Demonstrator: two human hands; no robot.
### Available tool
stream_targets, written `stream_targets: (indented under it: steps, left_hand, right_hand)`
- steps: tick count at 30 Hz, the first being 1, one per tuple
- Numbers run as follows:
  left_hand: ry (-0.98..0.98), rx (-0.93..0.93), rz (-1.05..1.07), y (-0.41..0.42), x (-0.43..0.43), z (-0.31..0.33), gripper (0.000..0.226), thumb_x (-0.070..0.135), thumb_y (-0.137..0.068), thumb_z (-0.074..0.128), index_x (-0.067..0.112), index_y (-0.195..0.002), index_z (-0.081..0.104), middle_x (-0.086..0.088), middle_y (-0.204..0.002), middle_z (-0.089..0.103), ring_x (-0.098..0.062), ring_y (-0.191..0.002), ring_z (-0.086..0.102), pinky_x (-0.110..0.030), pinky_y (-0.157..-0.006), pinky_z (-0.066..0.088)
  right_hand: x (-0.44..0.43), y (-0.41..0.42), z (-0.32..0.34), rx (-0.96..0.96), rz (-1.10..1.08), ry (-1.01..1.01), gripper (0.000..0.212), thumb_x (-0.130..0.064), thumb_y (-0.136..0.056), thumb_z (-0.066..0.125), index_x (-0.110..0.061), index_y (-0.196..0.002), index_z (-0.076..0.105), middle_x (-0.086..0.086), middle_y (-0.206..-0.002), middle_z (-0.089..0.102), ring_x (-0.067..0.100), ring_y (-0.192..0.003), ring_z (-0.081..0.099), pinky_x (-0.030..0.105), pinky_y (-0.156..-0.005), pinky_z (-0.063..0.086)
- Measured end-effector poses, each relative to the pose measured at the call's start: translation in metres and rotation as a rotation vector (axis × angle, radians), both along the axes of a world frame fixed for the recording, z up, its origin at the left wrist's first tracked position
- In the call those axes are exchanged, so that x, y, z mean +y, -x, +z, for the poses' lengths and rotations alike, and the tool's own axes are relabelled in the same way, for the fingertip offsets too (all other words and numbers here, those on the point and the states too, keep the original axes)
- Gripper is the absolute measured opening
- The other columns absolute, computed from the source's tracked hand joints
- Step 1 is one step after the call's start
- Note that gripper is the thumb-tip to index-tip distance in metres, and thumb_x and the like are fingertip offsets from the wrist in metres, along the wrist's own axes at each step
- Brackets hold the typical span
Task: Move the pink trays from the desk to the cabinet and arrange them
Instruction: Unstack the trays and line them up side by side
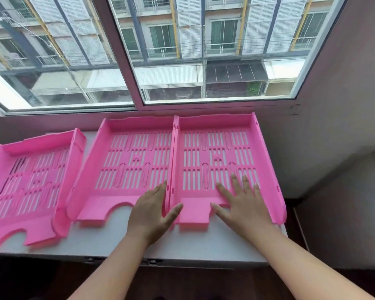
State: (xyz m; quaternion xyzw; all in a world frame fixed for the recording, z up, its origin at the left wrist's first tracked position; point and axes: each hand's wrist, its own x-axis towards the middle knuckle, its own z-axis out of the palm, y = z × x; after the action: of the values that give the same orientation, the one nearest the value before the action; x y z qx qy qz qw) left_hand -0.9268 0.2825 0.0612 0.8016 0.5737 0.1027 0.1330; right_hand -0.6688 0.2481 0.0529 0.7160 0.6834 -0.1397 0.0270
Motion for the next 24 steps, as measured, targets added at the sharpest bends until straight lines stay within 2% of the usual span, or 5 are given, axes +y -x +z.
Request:
stream_targets:
  steps: [6,11,17,21,24]
  left_hand:
    - [0.010,0.009,0.033,-0.002,0.014,0.002,0.101,0.082,-0.080,0.009,0.012,-0.148,0.036,-0.010,-0.147,0.049,-0.026,-0.136,0.042,-0.041,-0.110,0.031]
    - [0.075,0.004,-0.020,0.002,0.014,0.004,0.105,0.087,-0.075,0.009,0.018,-0.153,0.022,-0.007,-0.153,0.040,-0.023,-0.142,0.032,-0.043,-0.115,0.026]
    - [-0.113,-0.048,0.080,0.069,0.004,0.020,0.088,0.082,-0.082,0.029,0.022,-0.146,0.034,-0.001,-0.150,0.045,-0.024,-0.141,0.032,-0.045,-0.114,0.022]
    - [-0.229,-0.041,0.412,0.150,-0.003,0.019,0.087,0.071,-0.084,0.039,0.016,-0.150,0.023,-0.010,-0.157,0.030,-0.030,-0.144,0.022,-0.049,-0.115,0.020]
    - [-0.076,-0.156,0.585,0.196,0.001,0.013,0.098,0.075,-0.080,0.043,0.021,-0.153,0.005,-0.010,-0.162,0.016,-0.031,-0.146,0.017,-0.052,-0.115,0.020]
  right_hand:
    - [0.020,0.001,-0.005,-0.022,-0.014,-0.038,0.081,-0.083,-0.077,0.000,-0.049,-0.150,-0.007,0.004,-0.163,-0.014,0.032,-0.149,-0.011,0.055,-0.119,0.000]
    - [0.025,0.003,-0.004,-0.055,-0.024,-0.006,0.080,-0.081,-0.078,0.003,-0.047,-0.151,-0.008,0.006,-0.162,-0.015,0.031,-0.149,-0.011,0.057,-0.119,0.001]
    - [0.027,0.059,0.019,0.134,-0.045,-0.131,0.088,-0.078,-0.081,0.009,-0.031,-0.155,0.012,0.001,-0.164,0.011,0.024,-0.151,-0.001,0.050,-0.118,0.000]
    - [0.019,0.125,0.023,0.322,-0.066,-0.230,0.093,-0.079,-0.083,0.024,-0.021,-0.155,0.018,0.000,-0.161,0.026,0.020,-0.148,0.020,0.046,-0.118,0.013]
    - [0.015,0.155,0.015,0.394,-0.199,-0.226,0.092,-0.071,-0.083,0.045,-0.025,-0.154,0.011,0.005,-0.150,0.045,0.029,-0.135,0.044,0.051,-0.105,0.041]
